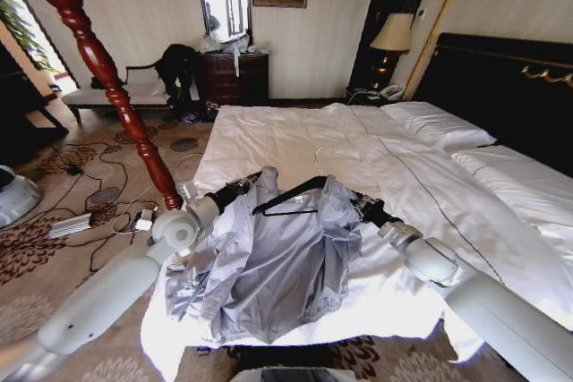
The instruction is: Pick up the clothes from the bed and hang them on the clothes hanger.
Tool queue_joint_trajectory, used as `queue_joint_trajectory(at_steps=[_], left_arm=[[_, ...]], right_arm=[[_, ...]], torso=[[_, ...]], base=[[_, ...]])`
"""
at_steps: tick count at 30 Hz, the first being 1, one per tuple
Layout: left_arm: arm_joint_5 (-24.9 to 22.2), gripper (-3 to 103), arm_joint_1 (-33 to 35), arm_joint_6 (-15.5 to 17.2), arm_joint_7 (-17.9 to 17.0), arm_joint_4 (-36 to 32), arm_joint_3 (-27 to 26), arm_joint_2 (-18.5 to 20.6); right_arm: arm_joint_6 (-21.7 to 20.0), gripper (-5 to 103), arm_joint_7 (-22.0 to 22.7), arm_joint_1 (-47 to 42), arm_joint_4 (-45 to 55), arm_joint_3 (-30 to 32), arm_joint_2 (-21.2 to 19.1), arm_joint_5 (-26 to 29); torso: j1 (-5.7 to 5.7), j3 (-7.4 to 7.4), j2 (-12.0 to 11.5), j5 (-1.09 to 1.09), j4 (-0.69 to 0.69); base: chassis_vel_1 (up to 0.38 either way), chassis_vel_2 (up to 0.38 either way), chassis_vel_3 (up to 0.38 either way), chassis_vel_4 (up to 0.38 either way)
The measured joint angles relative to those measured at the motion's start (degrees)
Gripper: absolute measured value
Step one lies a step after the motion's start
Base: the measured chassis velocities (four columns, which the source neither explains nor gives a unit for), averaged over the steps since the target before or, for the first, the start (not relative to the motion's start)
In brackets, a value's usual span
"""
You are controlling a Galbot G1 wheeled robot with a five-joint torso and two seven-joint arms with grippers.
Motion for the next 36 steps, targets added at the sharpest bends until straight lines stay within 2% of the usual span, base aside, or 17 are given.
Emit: queue_joint_trajectory(at_steps=[5,11,14,17,29,36], left_arm=[[-0.83,0,0.69,0.08,-0.05,-3.72,-0.97,1.20],[0.93,0,-0.77,0.10,-0.71,-5.24,1.41,-0.11],[3.44,0,-4.19,0.27,-1.31,-3.78,4.77,-1.47],[3.51,0,-6.41,0.51,-1.66,-3.35,6.49,-2.23],[0.74,0,-22.94,1.22,-2.96,0.40,18.64,-6.65],[0.21,0,-27.43,1.28,-2.50,2.43,22.14,-8.51]], right_arm=[[-0.87,17,0.29,0.66,0.65,0.19,-0.70,0.70],[-2.63,17,0.45,1.40,1.39,-0.35,-2.05,1.98],[-3.19,17,0.40,2.24,1.54,-0.84,-2.63,2.64],[-3.75,17,0.39,2.56,1.89,-1.02,-2.69,3.24],[-5.85,17,0.19,3.28,5.46,-1.26,-1.34,4.92],[-6.89,17,-0.06,2.80,9.47,-0.60,-2.04,5.63]], torso=[[0.00,0.00,0.00,0.01,0.02],[0.00,0.00,0.00,0.01,0.00],[0.00,0.01,0.00,0.01,0.01],[0.00,0.01,-0.01,0.01,0.00],[0.00,0.01,0.00,0.02,0.01],[0.00,0.01,0.00,0.01,0.01]], base=[[0.000,0.000,0.000,0.000],[0.000,0.000,0.000,0.000],[0.000,0.000,0.000,0.000],[0.000,0.000,0.000,0.000],[0.000,0.000,0.000,0.000],[0.000,0.000,0.000,0.000]])
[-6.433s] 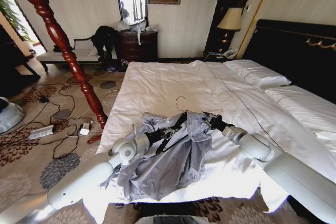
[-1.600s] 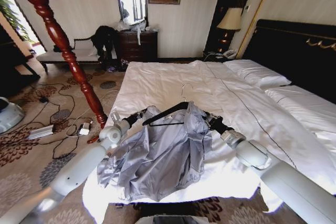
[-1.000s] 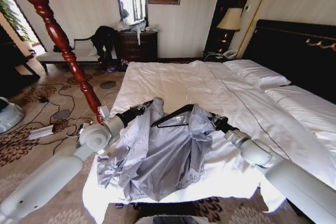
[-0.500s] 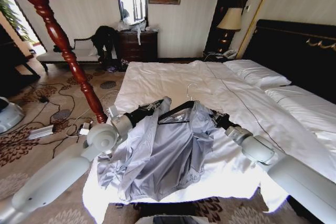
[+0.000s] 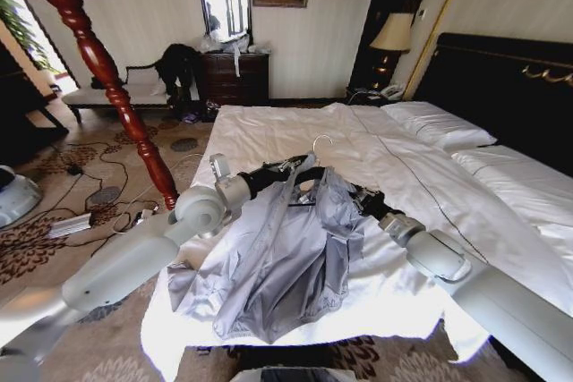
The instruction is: Pick up the clothes from the bed and hang them on the clothes hanger.
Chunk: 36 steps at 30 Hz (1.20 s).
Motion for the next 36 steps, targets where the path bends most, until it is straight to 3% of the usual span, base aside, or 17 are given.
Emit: queue_joint_trajectory(at_steps=[8,18,36], left_arm=[[0.72,0,-7.07,0.03,0.75,4.49,5.49,-5.29],[2.21,0,-10.42,0.11,1.77,6.94,10.18,-8.25],[3.57,0,-3.81,0.97,0.27,-0.01,11.33,-5.60]], right_arm=[[-0.40,17,-0.37,-0.22,1.00,-0.09,0.06,-0.13],[-0.69,17,-0.44,-0.43,0.83,-0.02,0.75,-0.46],[-2.27,17,-0.23,-1.52,2.63,0.33,3.81,-0.65]], torso=[[0.00,0.00,0.00,0.01,-0.02],[0.00,0.00,0.00,0.01,0.00],[0.00,-0.01,0.00,-0.01,0.00]], base=[[0.000,0.000,0.000,0.000],[0.000,0.000,0.000,0.000],[0.000,0.000,0.000,0.000]])
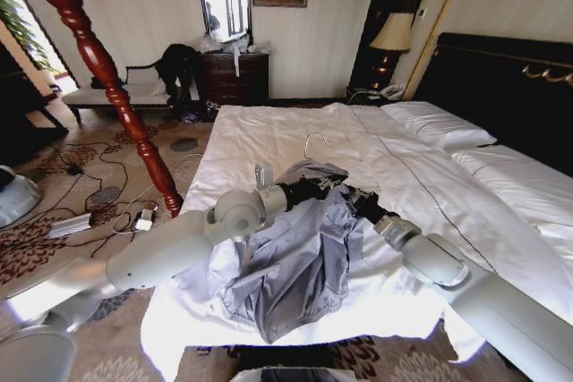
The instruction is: Pick up the clothes from the bed and hang them on the clothes hanger.
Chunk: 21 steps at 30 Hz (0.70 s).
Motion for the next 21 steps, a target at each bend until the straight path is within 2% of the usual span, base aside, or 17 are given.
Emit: queue_joint_trajectory(at_steps=[7,10,12,17,19,21], left_arm=[[1.13,-2,2.18,1.20,-0.32,-1.49,-0.32,2.24],[2.01,14,3.23,1.68,-0.76,-2.09,-0.66,2.50],[2.85,14,3.50,1.73,-1.06,-2.34,-0.79,2.52],[5.12,41,4.18,3.02,-1.04,-5.05,-1.43,4.46],[5.15,41,4.52,3.37,-0.94,-5.74,-1.75,5.04],[5.27,53,5.44,3.64,-0.92,-6.92,-2.65,6.18]], right_arm=[[-0.08,17,0.38,0.29,-1.41,0.20,0.30,0.44],[-0.08,17,0.46,0.33,-1.35,0.27,0.19,0.56],[-0.09,17,0.48,0.24,-1.19,0.33,0.19,0.58],[-0.11,17,0.56,-0.09,-0.94,0.74,0.19,0.61],[-0.11,17,0.59,-0.09,-0.95,0.77,0.17,0.61],[-0.11,17,0.66,-0.06,-0.96,0.85,0.13,0.62]], torso=[[0.01,0.00,0.00,0.00,0.00],[0.00,0.00,0.00,0.00,0.01],[0.00,0.00,0.00,0.00,0.00],[0.00,0.00,0.00,0.00,0.00],[0.00,0.00,0.00,0.00,0.00],[0.00,0.00,0.00,0.01,0.00]], base=[[0.000,0.000,0.000,0.000],[0.000,0.000,0.000,0.000],[0.000,0.000,0.000,0.000],[0.000,0.000,0.000,0.000],[0.000,0.000,0.000,0.000],[0.000,0.000,0.000,0.000]])
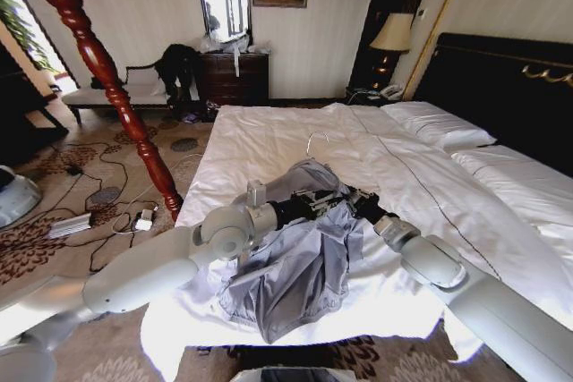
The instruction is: Pick up the clothes from the bed and hang them on the clothes hanger.
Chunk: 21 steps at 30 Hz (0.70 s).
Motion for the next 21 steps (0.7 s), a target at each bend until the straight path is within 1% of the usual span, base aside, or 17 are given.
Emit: queue_joint_trajectory(at_steps=[1,2,4,5,6,7,9,10,12,13,14,18,21], left_arm=[[0.01,58,0.78,0.05,0.00,-0.91,-0.93,0.81],[0.01,58,0.78,0.05,0.00,-0.91,-0.93,0.81],[-0.04,69,2.68,0.05,-0.05,-2.71,-3.13,2.75],[-0.06,69,3.68,-0.10,-0.12,-3.57,-4.09,3.75],[-0.01,75,4.87,-0.46,-0.29,-4.53,-5.19,5.02],[-0.01,75,4.87,-0.46,-0.29,-4.53,-5.19,5.02],[1.97,86,7.17,-2.22,-1.24,-5.35,-7.55,7.52],[1.97,86,7.17,-2.22,-1.24,-5.35,-7.55,7.52],[2.84,96,8.42,-3.43,-3.05,-4.95,-9.92,8.95],[2.76,99,8.77,-3.74,-3.57,-4.71,-11.28,9.42],[2.76,99,8.77,-3.74,-3.57,-4.71,-11.28,9.42],[0.33,100,8.04,-3.91,-3.07,-4.25,-15.35,11.12],[-0.28,100,7.10,-3.76,-2.32,-3.83,-15.68,11.77]], right_arm=[[0.00,17,0.05,0.01,0.00,0.06,-0.02,0.00],[0.00,17,0.05,0.01,0.00,0.06,-0.02,0.00],[0.02,17,0.22,-0.06,0.04,0.30,-0.04,0.01],[0.07,17,0.33,-0.14,0.11,0.41,-0.05,0.01],[0.19,17,0.48,-0.27,0.17,0.54,-0.06,0.01],[0.19,17,0.48,-0.27,0.17,0.54,-0.06,0.01],[1.27,17,0.69,-0.81,0.08,0.66,-0.12,-0.83],[1.27,17,0.69,-0.81,0.08,0.66,-0.12,-0.83],[2.54,17,0.69,-1.21,-0.44,0.71,0.02,-2.51],[2.89,17,0.70,-1.26,-0.55,0.72,0.20,-2.94],[2.89,17,0.70,-1.26,-0.55,0.72,0.20,-2.94],[3.57,17,0.98,-1.23,-0.43,0.75,0.49,-3.60],[3.78,17,1.06,-1.21,-0.13,0.85,0.32,-3.79]], torso=[[0.00,0.00,0.00,0.00,-0.01],[0.00,0.00,0.00,0.00,-0.01],[0.00,0.00,0.00,0.00,0.00],[0.00,0.00,0.00,0.00,0.01],[0.00,0.00,0.00,-0.01,0.01],[0.00,0.00,0.00,-0.01,0.01],[0.00,-0.01,0.00,0.00,0.01],[0.00,-0.01,0.00,0.00,0.01],[0.00,0.00,0.00,-0.01,0.00],[0.00,0.00,0.00,-0.01,0.00],[0.00,0.00,0.00,-0.01,0.00],[0.00,0.00,0.00,-0.01,0.00],[0.00,0.00,0.00,-0.01,0.00]], base=[[0.000,0.000,0.000,0.000],[0.000,0.000,0.000,0.000],[0.000,0.000,0.000,0.000],[0.000,0.000,0.000,0.000],[0.000,0.000,0.000,0.000],[0.000,0.000,0.000,0.000],[0.000,0.000,0.000,0.000],[0.000,0.000,0.000,0.000],[0.000,0.000,0.000,0.000],[0.000,0.000,0.000,0.000],[0.000,0.000,0.000,0.000],[0.000,0.000,0.000,0.000],[0.000,0.000,0.000,0.000]])
